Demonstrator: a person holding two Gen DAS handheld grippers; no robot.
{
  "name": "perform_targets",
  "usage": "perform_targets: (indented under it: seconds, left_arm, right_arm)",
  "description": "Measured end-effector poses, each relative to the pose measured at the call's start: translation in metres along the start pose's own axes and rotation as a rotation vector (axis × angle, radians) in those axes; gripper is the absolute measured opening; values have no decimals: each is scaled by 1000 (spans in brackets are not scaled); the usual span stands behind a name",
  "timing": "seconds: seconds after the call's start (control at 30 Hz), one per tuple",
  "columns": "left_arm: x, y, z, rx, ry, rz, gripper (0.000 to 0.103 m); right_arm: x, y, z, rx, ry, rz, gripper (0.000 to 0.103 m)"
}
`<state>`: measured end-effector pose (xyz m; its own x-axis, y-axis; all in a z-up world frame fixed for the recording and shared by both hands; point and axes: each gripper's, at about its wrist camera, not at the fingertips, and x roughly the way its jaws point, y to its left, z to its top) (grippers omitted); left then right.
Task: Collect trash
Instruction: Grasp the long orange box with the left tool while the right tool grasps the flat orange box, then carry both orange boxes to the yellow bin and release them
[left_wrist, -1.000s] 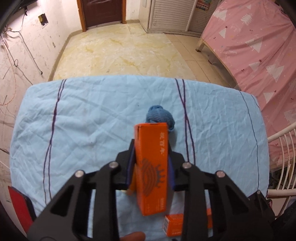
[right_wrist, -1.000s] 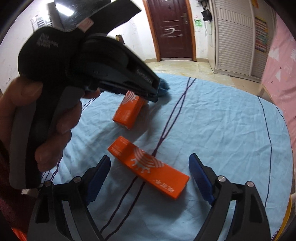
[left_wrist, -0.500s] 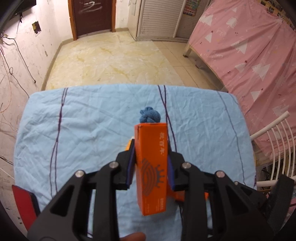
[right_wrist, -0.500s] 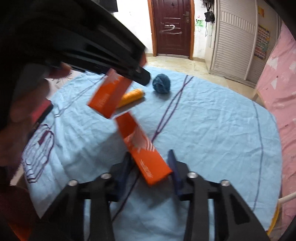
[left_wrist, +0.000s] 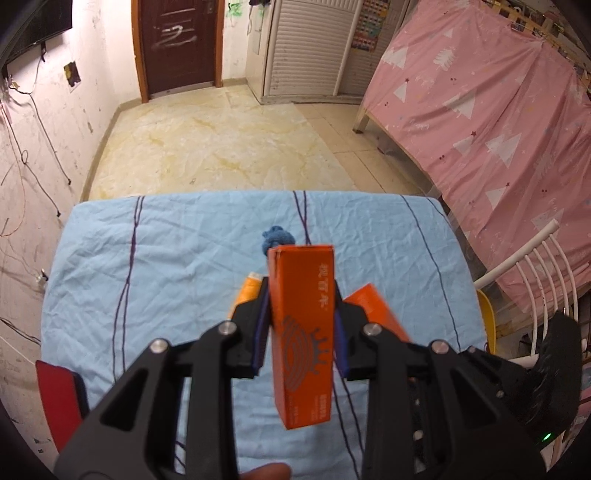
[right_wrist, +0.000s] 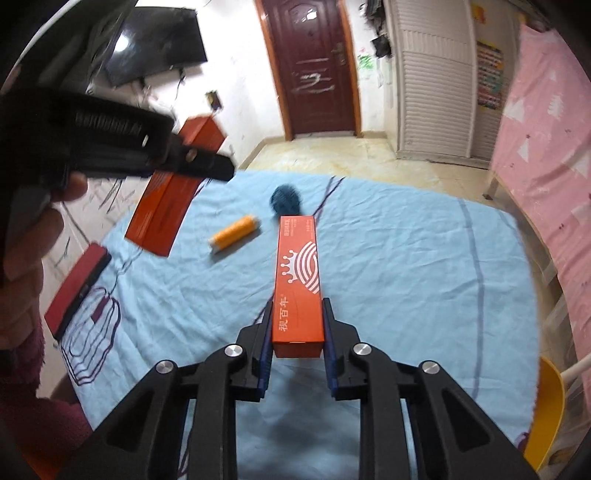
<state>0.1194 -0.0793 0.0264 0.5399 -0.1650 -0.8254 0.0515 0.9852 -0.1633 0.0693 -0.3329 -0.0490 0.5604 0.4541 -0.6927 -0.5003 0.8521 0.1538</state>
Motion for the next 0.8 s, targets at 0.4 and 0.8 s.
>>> perform_targets:
  seconds: [0.4, 0.8]
  left_arm:
    - [4, -71, -10, 114, 12, -56, 28]
    - [22, -167, -27, 278, 60, -120, 28]
  right_arm:
    - [-71, -68, -25, 169, -139, -121, 16]
    - [-130, -154, -74, 341, -214, -270, 16]
